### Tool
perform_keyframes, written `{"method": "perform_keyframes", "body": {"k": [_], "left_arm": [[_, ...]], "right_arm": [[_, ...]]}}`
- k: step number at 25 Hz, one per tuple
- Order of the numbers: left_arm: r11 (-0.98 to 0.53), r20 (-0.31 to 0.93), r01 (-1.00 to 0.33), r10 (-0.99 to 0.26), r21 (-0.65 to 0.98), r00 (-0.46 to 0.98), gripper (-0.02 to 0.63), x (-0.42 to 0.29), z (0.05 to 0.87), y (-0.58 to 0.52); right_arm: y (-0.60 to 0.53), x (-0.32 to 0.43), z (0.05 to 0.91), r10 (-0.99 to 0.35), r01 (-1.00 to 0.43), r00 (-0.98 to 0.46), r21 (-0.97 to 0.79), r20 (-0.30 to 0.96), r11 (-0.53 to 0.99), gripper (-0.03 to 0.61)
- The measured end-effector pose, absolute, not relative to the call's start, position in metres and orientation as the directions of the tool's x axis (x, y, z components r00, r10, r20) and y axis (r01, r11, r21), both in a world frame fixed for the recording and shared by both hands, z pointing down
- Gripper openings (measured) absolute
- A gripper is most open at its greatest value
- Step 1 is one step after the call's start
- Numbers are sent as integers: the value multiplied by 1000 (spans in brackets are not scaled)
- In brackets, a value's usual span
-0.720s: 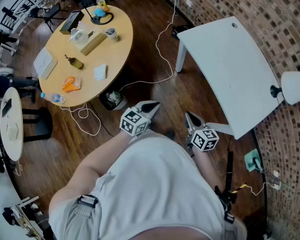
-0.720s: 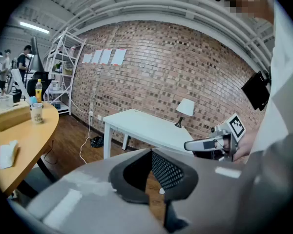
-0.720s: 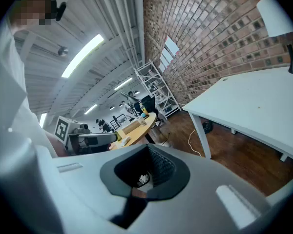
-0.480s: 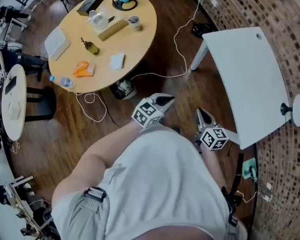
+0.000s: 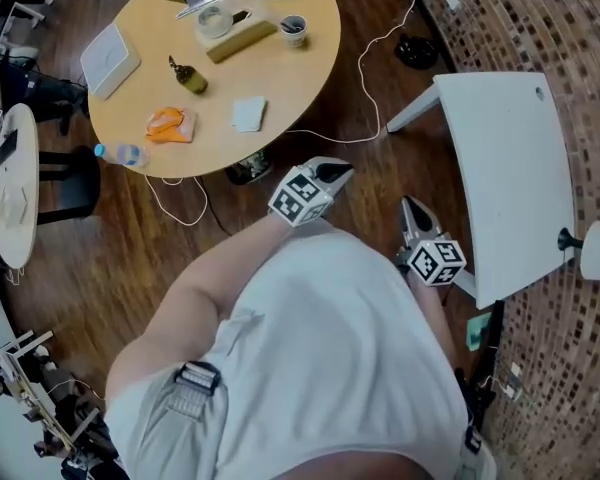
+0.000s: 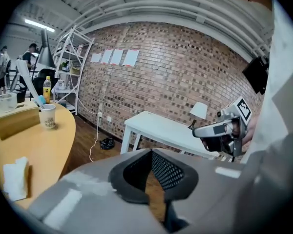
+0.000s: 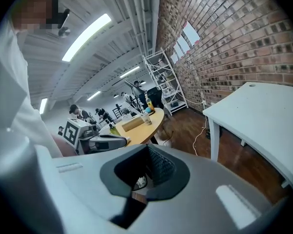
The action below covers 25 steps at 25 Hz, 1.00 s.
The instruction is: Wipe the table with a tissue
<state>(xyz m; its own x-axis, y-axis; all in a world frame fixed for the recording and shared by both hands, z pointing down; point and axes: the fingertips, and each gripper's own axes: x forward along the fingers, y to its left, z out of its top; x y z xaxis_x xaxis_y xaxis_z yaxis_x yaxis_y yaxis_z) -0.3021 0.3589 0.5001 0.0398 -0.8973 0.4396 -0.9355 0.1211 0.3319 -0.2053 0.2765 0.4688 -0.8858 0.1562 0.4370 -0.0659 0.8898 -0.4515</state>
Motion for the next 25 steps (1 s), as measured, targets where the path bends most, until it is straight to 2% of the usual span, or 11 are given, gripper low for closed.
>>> {"method": "perform_keyframes", "body": {"k": [8,11,12,14,17,21,22,25], "left_arm": [[242,507,-911,-861,334,-42,8,-381,531,408],[333,553,-898,-823,288,-128,11,-418,555,428],[381,577,-891,-797,248,-181,25,-435,565,438],[485,632,-863,-716,143,-297,96,-470,585,463],[593,697,-805,-572,-12,-432,154,-512,612,500],[596,752,-796,-476,-105,-456,213,-534,639,523],[586,761,-803,-471,-108,-446,210,-535,644,525],[606,775,-793,-469,-66,-423,127,-537,654,530]], "right_arm": [[289,-268,474,179,-76,-856,-462,484,884,6],[287,-288,474,170,-89,-854,-458,493,884,6],[287,-295,474,167,-90,-853,-455,494,886,6],[290,-304,477,164,-96,-850,-454,500,886,6],[293,-308,482,155,-119,-843,-459,516,880,6],[290,-305,490,129,-175,-833,-479,538,860,6],[288,-305,491,123,-188,-831,-483,542,855,6],[282,-304,493,99,-220,-828,-483,551,847,6]]}}
